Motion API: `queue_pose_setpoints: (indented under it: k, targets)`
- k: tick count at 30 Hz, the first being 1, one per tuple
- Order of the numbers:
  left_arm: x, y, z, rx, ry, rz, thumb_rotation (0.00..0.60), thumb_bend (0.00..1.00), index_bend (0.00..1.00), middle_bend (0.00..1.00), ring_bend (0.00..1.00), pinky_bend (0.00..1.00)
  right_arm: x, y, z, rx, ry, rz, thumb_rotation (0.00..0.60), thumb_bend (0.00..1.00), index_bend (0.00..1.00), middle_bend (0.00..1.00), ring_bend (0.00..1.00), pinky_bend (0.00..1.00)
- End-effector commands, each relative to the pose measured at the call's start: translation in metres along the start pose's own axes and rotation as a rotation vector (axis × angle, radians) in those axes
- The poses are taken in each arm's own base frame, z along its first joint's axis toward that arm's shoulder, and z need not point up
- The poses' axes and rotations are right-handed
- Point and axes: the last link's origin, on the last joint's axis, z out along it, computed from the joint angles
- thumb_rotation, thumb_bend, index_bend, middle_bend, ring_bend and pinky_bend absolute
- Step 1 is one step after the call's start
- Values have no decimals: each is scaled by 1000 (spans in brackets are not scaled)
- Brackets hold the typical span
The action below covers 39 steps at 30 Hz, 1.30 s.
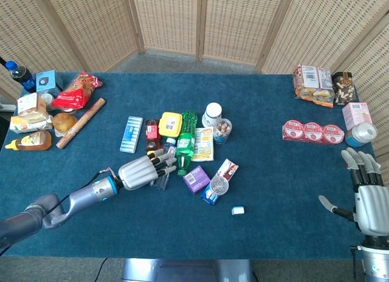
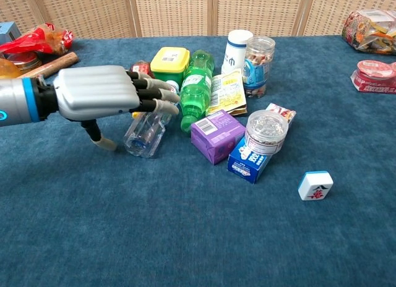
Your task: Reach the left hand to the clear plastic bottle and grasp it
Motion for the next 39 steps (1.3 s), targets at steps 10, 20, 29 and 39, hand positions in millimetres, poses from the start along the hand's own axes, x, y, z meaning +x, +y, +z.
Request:
queue_pose_setpoints:
  k: [10,20,29,39]
  targets:
    - [12,16,17,-43,36,38,600,41,742,657,558,654,4,-2,-1,9,10,10,600,0,0,0,0,0]
    - [50,-2,6,33,184,46,600,49,756,676,575,669,2,-3,-1,15,3,9,600,0,0,0,0,0]
    - [93,-23,-11,94,284,80,600,48,756,672,575,669,1,-6,-3,21,-1,5,600,0,0,0,0,0]
    - [128,-44,-23,161,358,117,600,47,756,670,575,673,0,-7,-3,20,-5,0,600,0,0,0,0,0]
